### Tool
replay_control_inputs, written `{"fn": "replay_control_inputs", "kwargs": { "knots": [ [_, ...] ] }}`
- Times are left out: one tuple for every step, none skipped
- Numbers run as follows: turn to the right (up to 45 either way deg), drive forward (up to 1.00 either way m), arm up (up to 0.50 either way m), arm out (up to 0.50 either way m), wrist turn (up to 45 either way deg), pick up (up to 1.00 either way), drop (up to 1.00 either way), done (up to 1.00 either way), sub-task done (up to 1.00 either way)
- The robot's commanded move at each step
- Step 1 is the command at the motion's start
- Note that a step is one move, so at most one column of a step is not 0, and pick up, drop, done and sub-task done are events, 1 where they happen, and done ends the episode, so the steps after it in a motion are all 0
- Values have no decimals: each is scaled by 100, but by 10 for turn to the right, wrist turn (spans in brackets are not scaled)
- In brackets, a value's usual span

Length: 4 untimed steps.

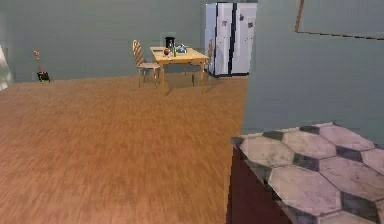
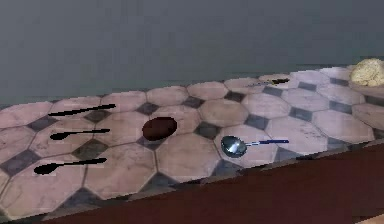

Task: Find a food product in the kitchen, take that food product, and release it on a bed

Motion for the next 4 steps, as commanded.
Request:
{"fn": "replay_control_inputs", "kwargs": {
  "knots": [
    [0,0,50,0,0,0,0,0,0],
    [0,0,38,0,0,0,0,0,0],
    [0,0,0,28,0,0,0,0,0],
    [0,0,0,0,450,0,0,0,0]
  ]
}}
